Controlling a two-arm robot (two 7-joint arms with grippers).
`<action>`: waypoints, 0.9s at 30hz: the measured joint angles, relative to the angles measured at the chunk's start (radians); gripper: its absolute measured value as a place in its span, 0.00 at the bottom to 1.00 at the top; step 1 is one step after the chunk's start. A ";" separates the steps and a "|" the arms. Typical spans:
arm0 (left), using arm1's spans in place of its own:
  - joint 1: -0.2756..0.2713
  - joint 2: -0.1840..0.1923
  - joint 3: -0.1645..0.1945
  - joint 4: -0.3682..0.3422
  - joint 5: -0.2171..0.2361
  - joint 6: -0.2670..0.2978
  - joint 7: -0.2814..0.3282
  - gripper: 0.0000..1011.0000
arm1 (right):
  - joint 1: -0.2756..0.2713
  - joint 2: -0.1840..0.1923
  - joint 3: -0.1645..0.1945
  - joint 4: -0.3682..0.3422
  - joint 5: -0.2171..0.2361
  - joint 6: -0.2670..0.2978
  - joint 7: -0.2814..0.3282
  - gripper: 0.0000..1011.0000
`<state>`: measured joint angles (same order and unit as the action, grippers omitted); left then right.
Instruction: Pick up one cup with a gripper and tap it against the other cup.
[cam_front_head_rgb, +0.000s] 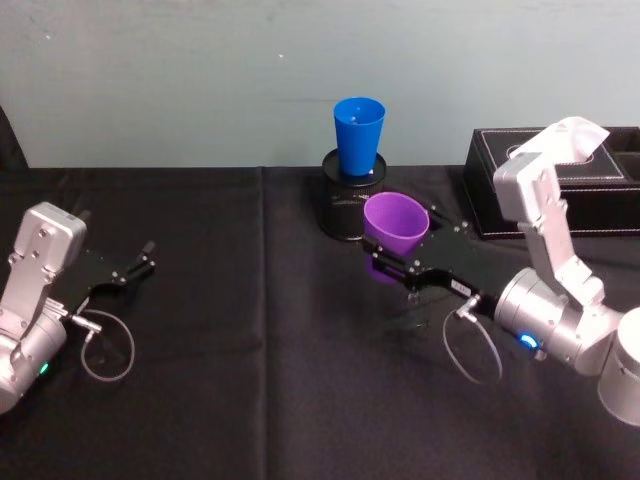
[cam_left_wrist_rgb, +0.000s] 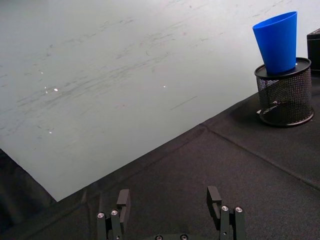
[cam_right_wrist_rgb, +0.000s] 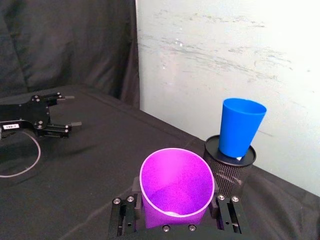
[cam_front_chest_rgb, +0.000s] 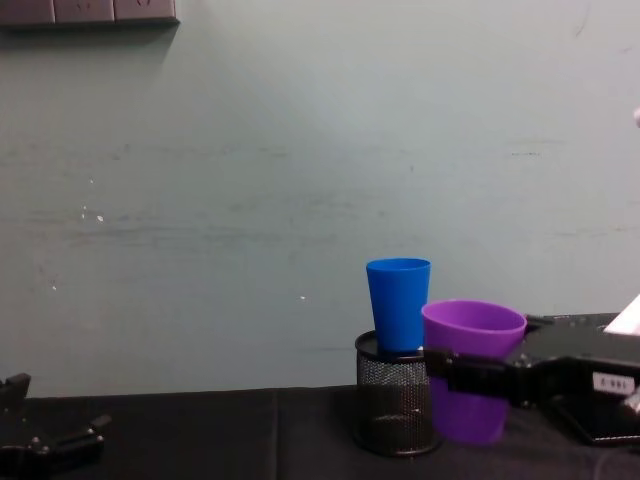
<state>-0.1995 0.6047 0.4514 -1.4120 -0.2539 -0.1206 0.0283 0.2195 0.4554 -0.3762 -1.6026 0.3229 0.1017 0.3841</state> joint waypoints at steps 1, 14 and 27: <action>0.000 0.000 0.000 0.000 0.000 0.000 0.000 0.99 | 0.002 0.005 0.002 -0.012 -0.002 0.013 0.002 0.73; 0.000 0.000 0.000 0.000 0.000 0.000 0.000 0.99 | 0.008 0.008 0.004 -0.020 -0.007 0.035 0.006 0.73; 0.000 0.000 0.000 0.000 0.000 0.000 0.000 0.99 | 0.006 0.007 0.003 -0.017 -0.006 0.030 0.005 0.73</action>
<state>-0.1995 0.6047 0.4514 -1.4120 -0.2539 -0.1205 0.0283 0.2259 0.4626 -0.3735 -1.6201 0.3170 0.1316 0.3895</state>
